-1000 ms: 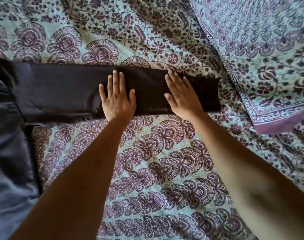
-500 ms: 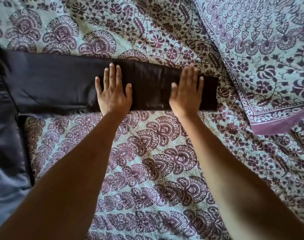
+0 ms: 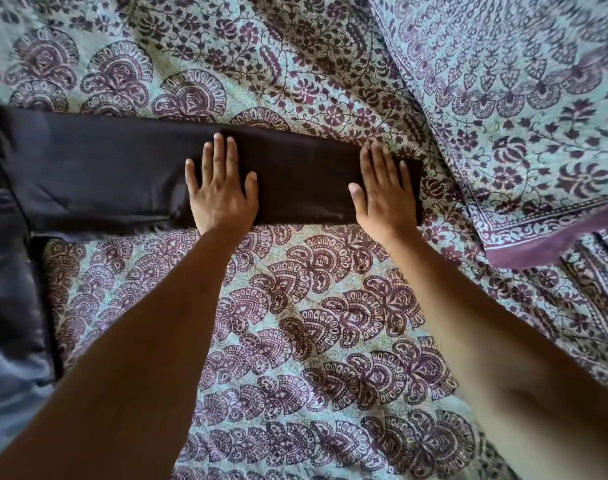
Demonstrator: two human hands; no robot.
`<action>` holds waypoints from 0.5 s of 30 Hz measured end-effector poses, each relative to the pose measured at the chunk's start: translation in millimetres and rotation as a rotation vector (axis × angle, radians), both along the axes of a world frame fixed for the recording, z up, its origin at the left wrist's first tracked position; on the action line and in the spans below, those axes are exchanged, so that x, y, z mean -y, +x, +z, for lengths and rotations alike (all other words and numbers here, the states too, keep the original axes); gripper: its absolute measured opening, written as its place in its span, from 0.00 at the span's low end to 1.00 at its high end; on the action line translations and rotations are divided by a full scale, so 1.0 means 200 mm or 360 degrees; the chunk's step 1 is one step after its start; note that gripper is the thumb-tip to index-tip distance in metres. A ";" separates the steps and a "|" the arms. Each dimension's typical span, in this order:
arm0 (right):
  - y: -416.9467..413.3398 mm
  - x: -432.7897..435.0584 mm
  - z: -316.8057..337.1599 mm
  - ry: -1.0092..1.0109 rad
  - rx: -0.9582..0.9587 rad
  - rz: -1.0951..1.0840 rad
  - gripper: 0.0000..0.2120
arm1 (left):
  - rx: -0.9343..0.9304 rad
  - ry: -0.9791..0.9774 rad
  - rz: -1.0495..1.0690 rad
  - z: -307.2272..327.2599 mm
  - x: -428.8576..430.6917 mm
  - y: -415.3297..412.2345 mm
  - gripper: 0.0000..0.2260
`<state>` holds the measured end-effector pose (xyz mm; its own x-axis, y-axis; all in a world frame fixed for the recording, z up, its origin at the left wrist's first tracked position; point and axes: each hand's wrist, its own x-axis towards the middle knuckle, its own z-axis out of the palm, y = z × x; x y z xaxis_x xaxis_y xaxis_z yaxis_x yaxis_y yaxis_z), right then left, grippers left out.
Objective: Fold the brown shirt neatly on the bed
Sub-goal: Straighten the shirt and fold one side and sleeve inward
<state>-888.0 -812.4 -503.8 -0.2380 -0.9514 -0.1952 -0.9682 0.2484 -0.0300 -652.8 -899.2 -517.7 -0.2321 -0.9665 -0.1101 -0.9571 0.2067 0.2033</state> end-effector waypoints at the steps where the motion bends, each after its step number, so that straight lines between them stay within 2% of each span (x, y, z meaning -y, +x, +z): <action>1: 0.00 0.00 0.00 0.0008 0.0021 -0.0007 0.30 | 0.0007 0.0023 0.0000 0.01 0.00 0.00 0.27; 4: 0.04 0.02 0.01 0.0005 0.0059 -0.0092 0.29 | -0.0043 0.0200 -0.0031 0.05 0.04 0.01 0.28; 7: 0.11 0.03 0.09 -0.0037 0.0257 -0.0238 0.31 | -0.0253 0.0348 -0.0058 0.17 0.04 0.08 0.30; 11: 0.35 -0.08 0.34 -0.0503 0.0720 -0.0292 0.32 | -0.0308 0.0233 -0.0061 0.45 -0.17 0.29 0.30; 15: 0.62 -0.35 0.63 -0.0793 0.0799 -0.0097 0.25 | -0.0369 0.0108 0.0086 0.79 -0.50 0.49 0.26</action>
<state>-764.8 -743.2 -378.5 -0.2892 -0.9439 0.1595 -0.7924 0.1426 -0.5932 -554.4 -798.3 -359.9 -0.2066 -0.9704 -0.1250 -0.8925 0.1346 0.4304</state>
